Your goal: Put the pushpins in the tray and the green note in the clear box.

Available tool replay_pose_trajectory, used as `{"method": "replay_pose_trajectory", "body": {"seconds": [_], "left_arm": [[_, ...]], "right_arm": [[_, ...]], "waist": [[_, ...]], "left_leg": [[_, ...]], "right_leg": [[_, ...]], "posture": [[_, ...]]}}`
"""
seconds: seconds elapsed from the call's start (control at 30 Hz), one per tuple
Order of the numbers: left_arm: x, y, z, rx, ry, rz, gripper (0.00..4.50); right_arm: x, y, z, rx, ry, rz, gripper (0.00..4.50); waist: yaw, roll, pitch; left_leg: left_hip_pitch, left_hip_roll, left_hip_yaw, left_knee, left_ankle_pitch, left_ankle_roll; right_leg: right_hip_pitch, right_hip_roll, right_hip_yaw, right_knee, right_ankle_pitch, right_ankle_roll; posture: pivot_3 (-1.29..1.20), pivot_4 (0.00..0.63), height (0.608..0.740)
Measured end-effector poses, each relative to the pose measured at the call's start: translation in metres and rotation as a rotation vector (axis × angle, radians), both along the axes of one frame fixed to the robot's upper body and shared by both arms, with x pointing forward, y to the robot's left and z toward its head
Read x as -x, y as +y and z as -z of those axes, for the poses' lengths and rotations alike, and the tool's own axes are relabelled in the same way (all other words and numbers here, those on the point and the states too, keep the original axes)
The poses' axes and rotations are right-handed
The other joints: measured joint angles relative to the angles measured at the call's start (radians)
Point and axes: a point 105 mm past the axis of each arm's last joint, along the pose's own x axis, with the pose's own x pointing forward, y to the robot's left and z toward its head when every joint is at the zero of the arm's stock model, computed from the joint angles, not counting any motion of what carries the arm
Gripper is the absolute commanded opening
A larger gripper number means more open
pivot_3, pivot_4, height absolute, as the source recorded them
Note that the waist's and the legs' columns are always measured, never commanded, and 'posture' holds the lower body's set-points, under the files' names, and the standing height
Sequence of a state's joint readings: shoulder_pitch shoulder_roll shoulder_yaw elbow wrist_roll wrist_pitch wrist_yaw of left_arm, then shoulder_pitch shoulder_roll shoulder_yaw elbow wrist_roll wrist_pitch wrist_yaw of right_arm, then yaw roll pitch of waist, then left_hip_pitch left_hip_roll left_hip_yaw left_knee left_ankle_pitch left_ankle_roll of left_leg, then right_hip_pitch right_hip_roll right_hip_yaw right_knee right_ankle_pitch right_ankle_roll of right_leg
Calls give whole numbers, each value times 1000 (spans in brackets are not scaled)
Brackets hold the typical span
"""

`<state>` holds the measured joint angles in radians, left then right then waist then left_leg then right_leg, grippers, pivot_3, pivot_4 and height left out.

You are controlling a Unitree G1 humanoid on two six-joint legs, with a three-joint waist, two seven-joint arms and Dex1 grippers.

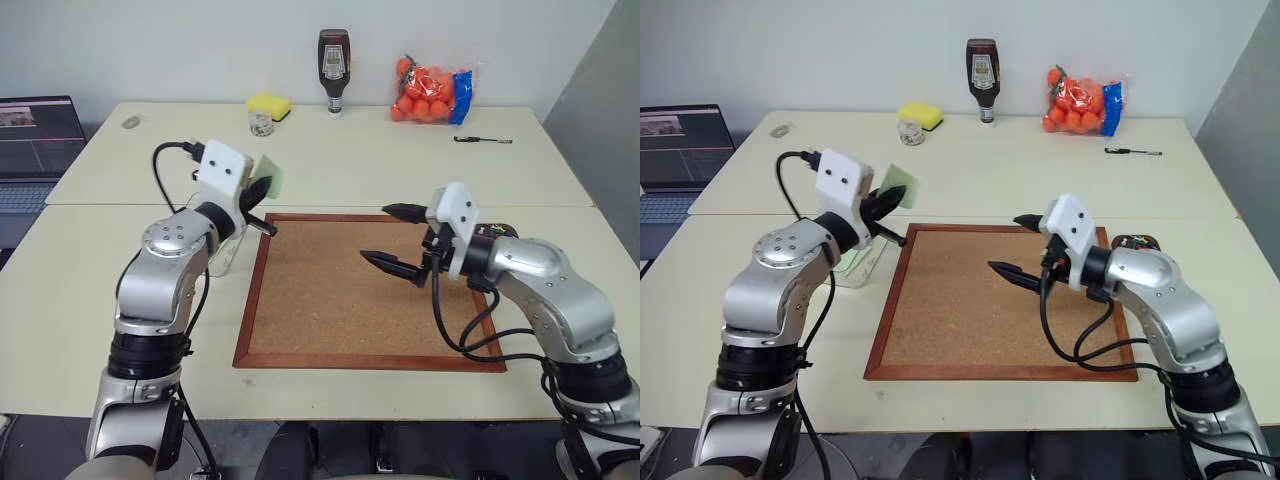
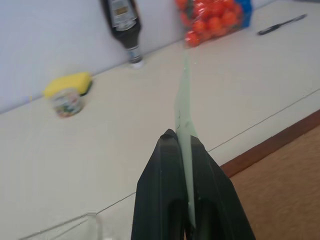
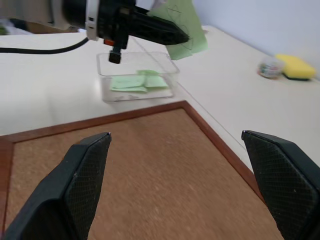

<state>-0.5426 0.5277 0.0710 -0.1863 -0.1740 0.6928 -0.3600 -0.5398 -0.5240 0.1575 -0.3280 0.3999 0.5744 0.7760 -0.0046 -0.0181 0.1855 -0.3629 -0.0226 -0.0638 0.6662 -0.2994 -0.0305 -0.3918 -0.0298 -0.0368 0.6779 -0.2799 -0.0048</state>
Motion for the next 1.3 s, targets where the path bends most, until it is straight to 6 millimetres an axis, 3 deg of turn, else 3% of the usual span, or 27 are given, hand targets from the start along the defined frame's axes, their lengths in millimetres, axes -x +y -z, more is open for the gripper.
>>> {"method": "replay_pose_trajectory", "body": {"seconds": [0.17,0.33,0.4,0.77,1.0,1.13,1.3], "left_arm": [[-2,43,10,-39,35,-202,0],[-1,62,24,-12,80,-311,0],[0,66,31,16,110,-338,374],[0,62,42,205,191,-376,2400],[1,64,41,205,195,-402,3748],[0,60,31,176,140,-383,3748],[0,34,3,149,12,-230,3748]], "right_arm": [[-11,16,-2,8,-24,-46,4450],[-14,21,-2,7,-37,-51,4450],[-14,21,-2,5,-38,-52,4500],[-13,22,-3,0,-42,-54,4500],[-13,23,-3,0,-42,-53,4500],[-13,24,-4,-6,-43,-54,4500],[-9,23,-4,-31,-51,-39,4500]], "waist": [[6,-2,1],[5,-2,1],[5,-2,1],[3,-2,1],[3,-2,1],[3,-2,1],[4,-2,1]], "left_leg": [[-2,0,0,0,0,0],[-3,0,0,0,0,0],[-3,0,0,0,0,0],[-3,0,1,0,0,-1],[-3,0,0,0,1,-2],[-3,0,0,0,1,-2],[-3,0,1,0,1,-2]], "right_leg": [[-3,0,0,0,0,0],[-3,-1,0,0,0,0],[-4,-1,0,0,0,0],[-4,-1,0,2,0,0],[-4,-1,0,2,0,0],[-4,-1,0,2,0,0],[-4,-1,0,1,0,0]], "posture": [[0,150,740],[0,150,740],[0,150,740],[0,150,740],[0,150,740],[0,150,740],[0,150,740]]}}
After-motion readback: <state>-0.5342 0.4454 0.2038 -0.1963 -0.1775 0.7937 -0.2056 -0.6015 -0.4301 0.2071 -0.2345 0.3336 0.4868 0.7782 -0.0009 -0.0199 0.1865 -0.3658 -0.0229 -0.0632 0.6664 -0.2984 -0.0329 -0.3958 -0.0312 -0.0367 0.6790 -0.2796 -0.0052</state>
